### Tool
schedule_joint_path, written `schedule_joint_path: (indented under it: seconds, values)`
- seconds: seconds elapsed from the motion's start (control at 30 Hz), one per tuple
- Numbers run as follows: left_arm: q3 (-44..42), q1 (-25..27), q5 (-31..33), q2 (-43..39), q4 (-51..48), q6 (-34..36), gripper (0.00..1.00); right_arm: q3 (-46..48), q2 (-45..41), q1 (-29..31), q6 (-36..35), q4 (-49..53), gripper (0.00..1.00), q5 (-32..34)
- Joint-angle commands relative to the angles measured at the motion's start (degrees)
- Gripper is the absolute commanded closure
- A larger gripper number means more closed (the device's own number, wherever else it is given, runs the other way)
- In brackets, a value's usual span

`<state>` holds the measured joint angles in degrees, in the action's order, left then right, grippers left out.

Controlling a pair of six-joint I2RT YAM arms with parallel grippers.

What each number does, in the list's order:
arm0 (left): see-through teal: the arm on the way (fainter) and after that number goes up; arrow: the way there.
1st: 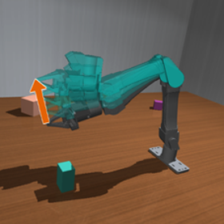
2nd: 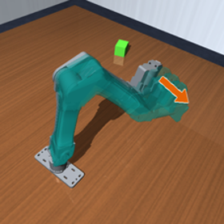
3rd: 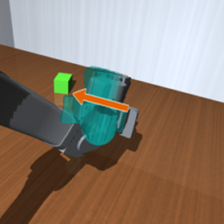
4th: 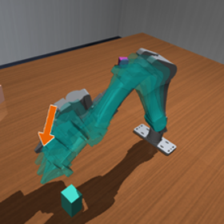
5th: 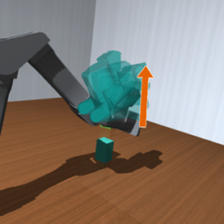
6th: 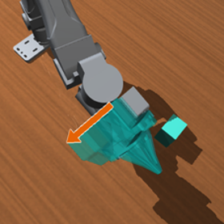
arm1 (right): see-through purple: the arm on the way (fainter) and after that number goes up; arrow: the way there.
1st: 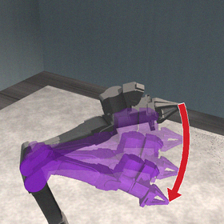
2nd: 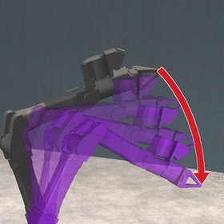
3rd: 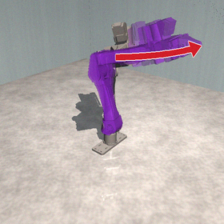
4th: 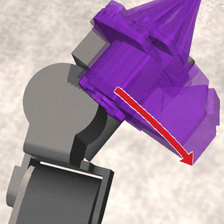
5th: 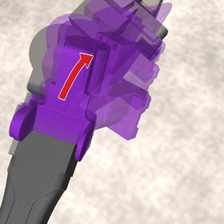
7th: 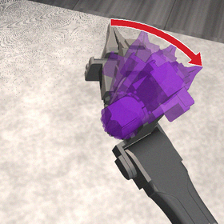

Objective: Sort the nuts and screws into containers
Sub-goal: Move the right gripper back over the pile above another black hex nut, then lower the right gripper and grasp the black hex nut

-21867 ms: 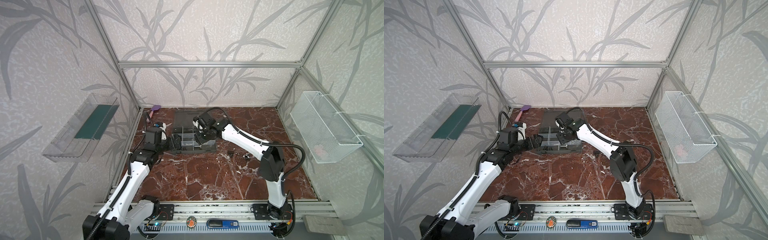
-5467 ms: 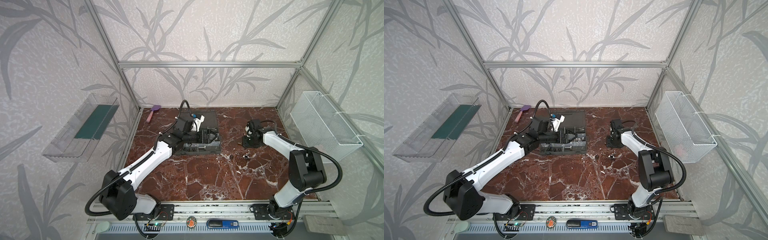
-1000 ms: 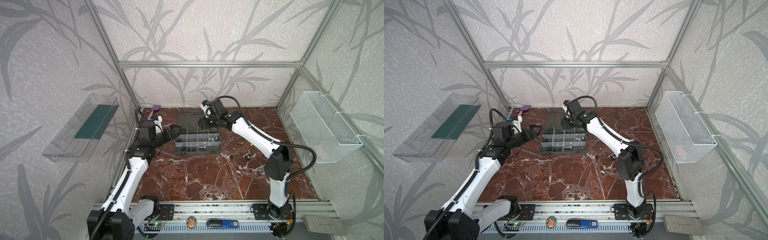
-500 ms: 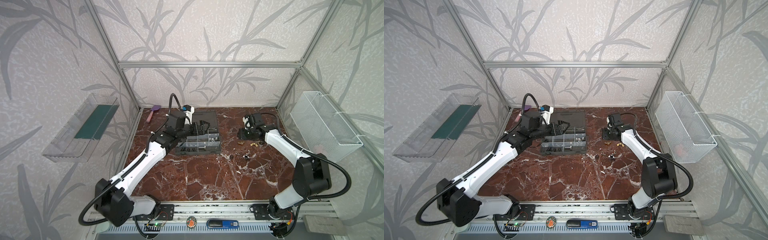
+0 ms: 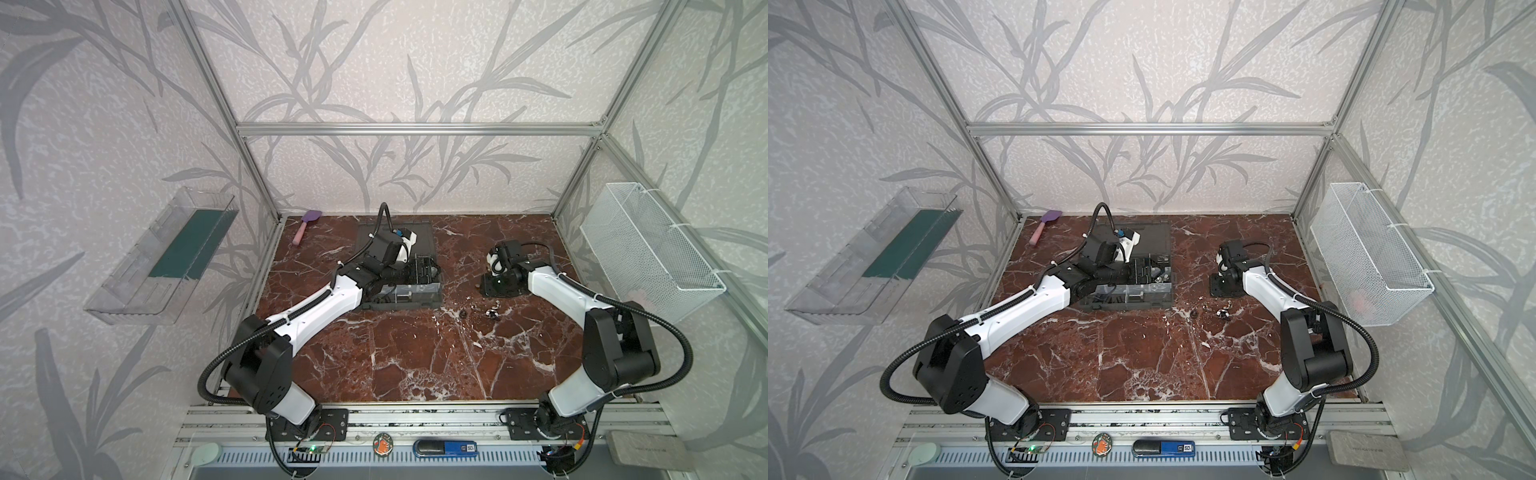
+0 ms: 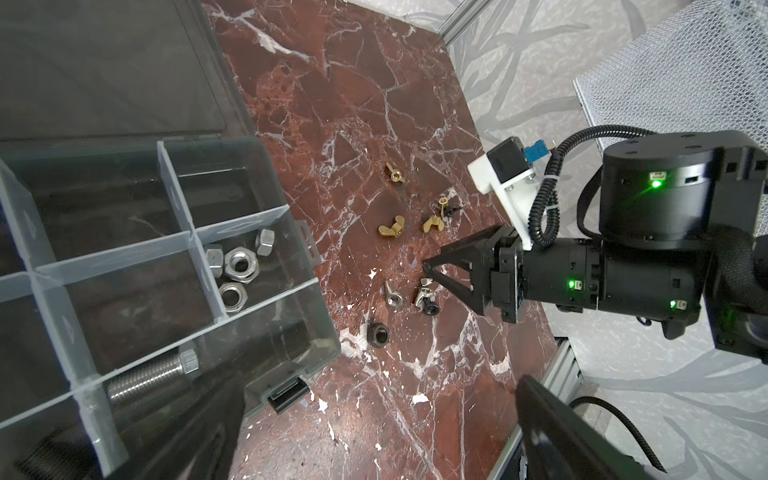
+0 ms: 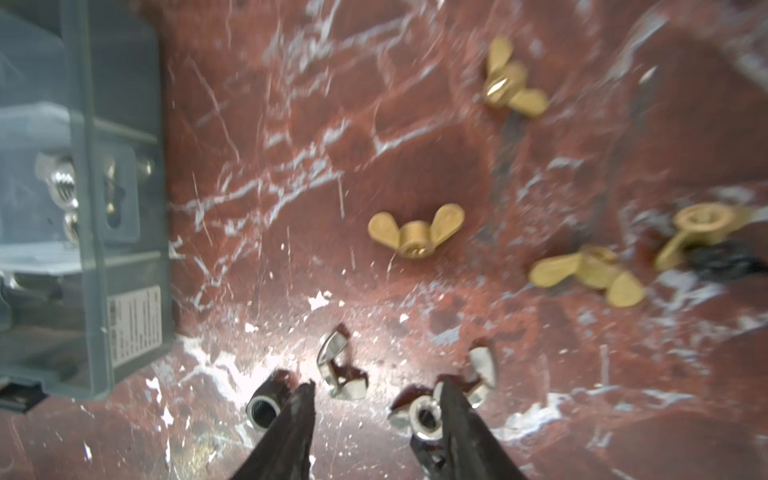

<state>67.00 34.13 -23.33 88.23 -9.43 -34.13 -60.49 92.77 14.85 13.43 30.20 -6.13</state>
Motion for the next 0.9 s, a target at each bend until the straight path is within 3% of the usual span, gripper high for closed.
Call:
schedule_joint_path:
  seconds: [0.0,0.27,0.87]
  values:
    - [-0.56,0.23,-1.17,-1.19,2.18,-1.44,0.00,1.09,-0.98,2.76,-0.38,0.05,0.50,-0.64]
    - [-0.82,0.24,-1.89,-0.69,2.57,-2.26,0.00,2.78,-2.15,7.40,1.16,-1.23,0.50,-1.41]
    - [-0.73,0.22,-0.63,-1.85,1.61,-1.12,0.00,1.21,6.21,13.01,0.15,0.12,0.49,2.89]
